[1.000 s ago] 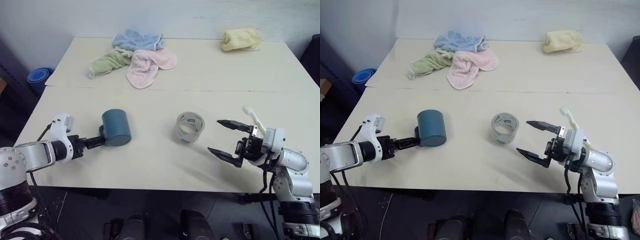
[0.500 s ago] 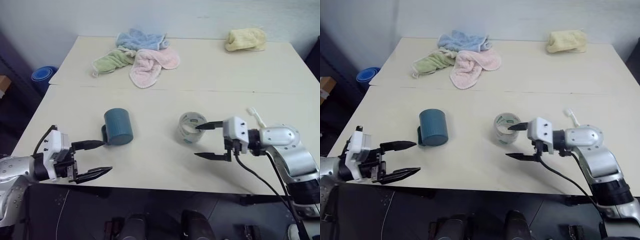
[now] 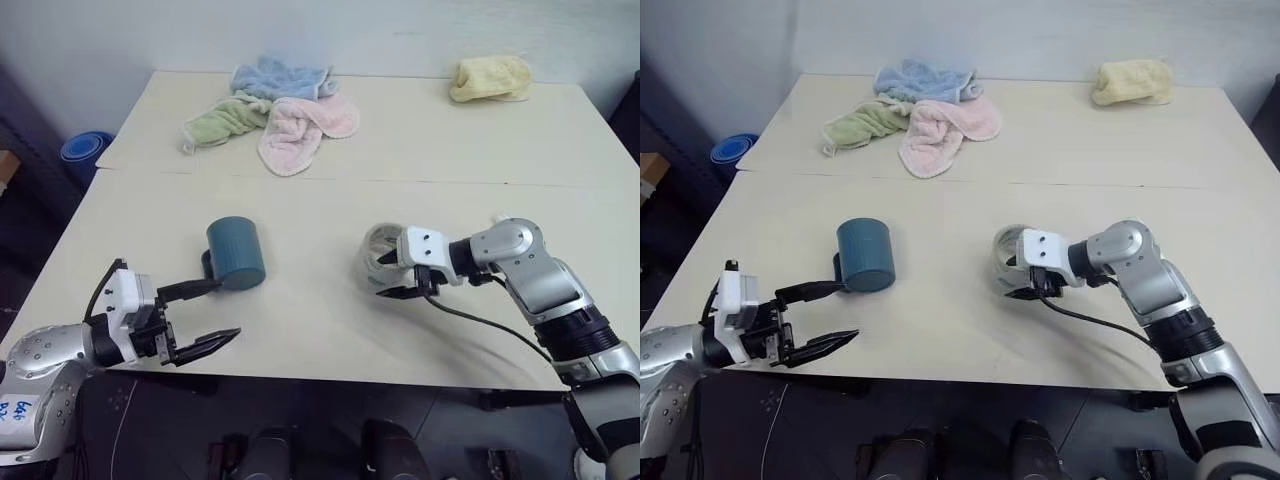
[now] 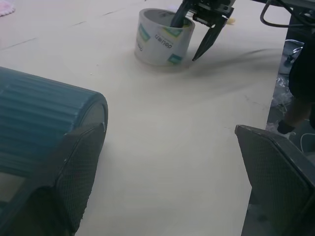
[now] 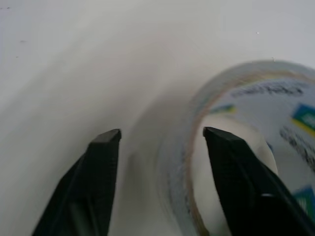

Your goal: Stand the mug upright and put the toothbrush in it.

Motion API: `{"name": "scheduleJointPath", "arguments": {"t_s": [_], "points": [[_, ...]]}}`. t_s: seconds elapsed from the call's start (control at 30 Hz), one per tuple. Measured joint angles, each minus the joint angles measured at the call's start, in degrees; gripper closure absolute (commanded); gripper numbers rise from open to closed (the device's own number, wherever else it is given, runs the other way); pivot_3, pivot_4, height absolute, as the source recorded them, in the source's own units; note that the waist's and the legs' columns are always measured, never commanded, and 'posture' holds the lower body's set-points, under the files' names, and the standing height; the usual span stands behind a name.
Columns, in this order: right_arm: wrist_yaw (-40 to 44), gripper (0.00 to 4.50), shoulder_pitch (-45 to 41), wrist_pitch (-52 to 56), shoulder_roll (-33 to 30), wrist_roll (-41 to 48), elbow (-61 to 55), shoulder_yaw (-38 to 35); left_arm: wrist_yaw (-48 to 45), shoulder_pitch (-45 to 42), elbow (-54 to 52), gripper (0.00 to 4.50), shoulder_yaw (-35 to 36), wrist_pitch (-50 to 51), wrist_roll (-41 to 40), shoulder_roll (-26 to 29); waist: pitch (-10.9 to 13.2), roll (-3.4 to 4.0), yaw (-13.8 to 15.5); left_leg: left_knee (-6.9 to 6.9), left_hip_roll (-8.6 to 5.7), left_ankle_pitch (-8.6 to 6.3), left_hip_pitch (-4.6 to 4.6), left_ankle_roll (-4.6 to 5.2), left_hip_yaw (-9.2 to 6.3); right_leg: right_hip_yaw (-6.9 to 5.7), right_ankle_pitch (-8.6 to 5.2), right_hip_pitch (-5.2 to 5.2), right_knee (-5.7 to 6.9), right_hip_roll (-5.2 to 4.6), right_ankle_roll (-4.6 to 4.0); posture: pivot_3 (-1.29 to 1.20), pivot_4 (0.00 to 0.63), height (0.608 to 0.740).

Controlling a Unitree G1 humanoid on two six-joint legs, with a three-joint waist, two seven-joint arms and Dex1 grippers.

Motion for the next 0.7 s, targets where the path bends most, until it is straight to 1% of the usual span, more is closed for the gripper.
{"name": "scheduleJointPath", "arguments": {"t_s": [0.1, 0.13, 0.17, 0.2, 0.3, 0.43, 0.53, 0.57, 0.6, 0.63, 0.67, 0.7], "points": [[1.47, 3.56, -0.48, -0.45, -0.36, 0.11, 0.86, -0.16, 0.64, -0.05, -0.18, 0.0, -0.45, -0.16, -0.05, -0.69, 0.0, 0.0, -0.04, 0.0, 0.0, 0.0, 0.0, 0.0, 0.0, 0.0, 0.0, 0.0, 0.0, 0.0, 0.0, 0.0, 0.15, 0.74], [2.18, 3.99, -0.47, 0.14, -0.75, 0.66, 0.94, -0.75, 0.85, -0.06, -0.2, 0.0, -0.62, -0.15, -0.15, -1.15, 0.0, 0.0, -0.01, 0.0, 0.0, 0.0, 0.0, 0.0, -0.01, -0.01, 0.0, 0.0, 0.0, 0.0, 0.0, 0.0, 0.15, 0.74], [2.53, 4.12, -0.44, 0.67, -1.28, 1.24, 0.95, -1.49, 1.08, -0.08, -0.19, 0.0, -0.96, -0.15, -0.19, -1.32, 0.0, -0.01, -0.02, 0.0, 0.0, 0.0, 0.0, 0.0, -0.01, -0.01, 0.0, 0.01, 0.0, 0.0, 0.0, 0.0, 0.15, 0.74], [3.85, 4.21, 0.58, 2.79, -1.82, 4.48, 0.76, -4.0, 1.29, -0.51, -0.27, 0.0, -1.34, -0.15, -0.24, -1.7, 0.01, -0.02, 0.07, 0.0, 0.0, 0.0, -0.01, 0.0, -0.03, -0.02, 0.0, 0.02, -0.01, 0.0, 0.0, 0.0, 0.15, 0.74], [9.25, 4.22, 4.64, 6.6, -5.93, 13.65, -0.49, -11.8, 1.92, -1.02, -0.44, 0.0, -1.75, -0.11, -0.5, -2.7, 0.03, 0.0, 0.68, 0.01, -0.02, 0.0, -0.08, 0.0, -0.14, -0.09, 0.0, 0.03, -0.05, -0.01, 0.0, 0.0, 0.15, 0.74], [9.87, 4.22, 5.62, 10.38, -9.37, 19.03, -0.61, -18.74, 2.52, -2.81, -0.45, 0.0, -2.56, -0.06, -0.97, -3.47, 0.04, 0.0, 0.42, 0.02, -0.01, 0.0, -0.06, 0.0, -0.09, -0.08, 0.0, 0.05, -0.04, -0.01, 0.0, 0.0, 0.15, 0.74], [9.11, 4.22, 5.46, 11.43, -13.4, 19.4, 2.34, -21.73, 2.77, -3.55, -0.48, 0.0, -3.41, -0.06, -1.26, -4.13, 0.04, 0.0, 0.26, 0.03, -0.01, 0.01, -0.03, 0.0, -0.03, -0.05, 0.0, 0.06, -0.03, -0.01, 0.0, 0.0, 0.15, 0.74], [8.58, 4.22, 5.07, 11.33, -15.97, 18.39, 5.29, -22.34, 2.88, -3.92, -0.45, 0.0, -3.78, -0.06, -1.28, -4.36, 0.04, 0.0, 0.37, 0.04, -0.03, 0.02, -0.05, 0.02, -0.03, -0.04, 0.0, 0.06, -0.04, -0.03, 0.0, 0.0, 0.15, 0.74], [6.97, 4.22, 4.12, 11.15, -19.62, 15.95, 10.96, -23.21, 2.96, -4.2, -0.37, 0.0, -4.01, -0.06, -1.28, -4.42, 0.05, 0.0, 0.57, 0.05, -0.05, 0.02, -0.07, 0.03, -0.02, -0.04, 0.0, 0.06, -0.08, -0.04, 0.0, 0.0, 0.15, 0.74], [4.65, 4.22, 2.15, 9.71, -24.41, 11.38, 19.63, -23.19, 3.04, -4.99, -0.08, 0.0, -4.31, 0.0, -1.29, -4.42, 0.05, 0.01, 0.66, 0.03, -0.05, 0.02, -0.07, 0.03, 0.0, -0.04, 0.0, 0.05, -0.12, -0.03, 0.0, 0.0, 0.15, 0.74], [3.29, 4.22, 0.56, 6.93, -26.18, 8.23, 25.48, -22.42, 3.05, -5.49, 0.06, 0.0, -4.58, 0.0, -1.28, -4.42, 0.05, 0.0, 0.37, 0.0, -0.02, 0.02, -0.04, 0.04, 0.03, -0.04, 0.0, 0.05, -0.11, -0.01, 0.0, 0.0, 0.15, 0.74], [0.82, 4.22, -1.77, 3.53, -26.63, 4.72, 32.68, -20.81, 3.05, -6.37, 0.37, 0.0, -5.29, -0.01, -1.25, -4.43, 0.05, 0.0, 0.0, -0.01, -0.02, 0.02, -0.02, 0.03, 0.09, -0.02, 0.0, 0.05, -0.13, -0.01, 0.0, 0.0, 0.15, 0.74]]}}
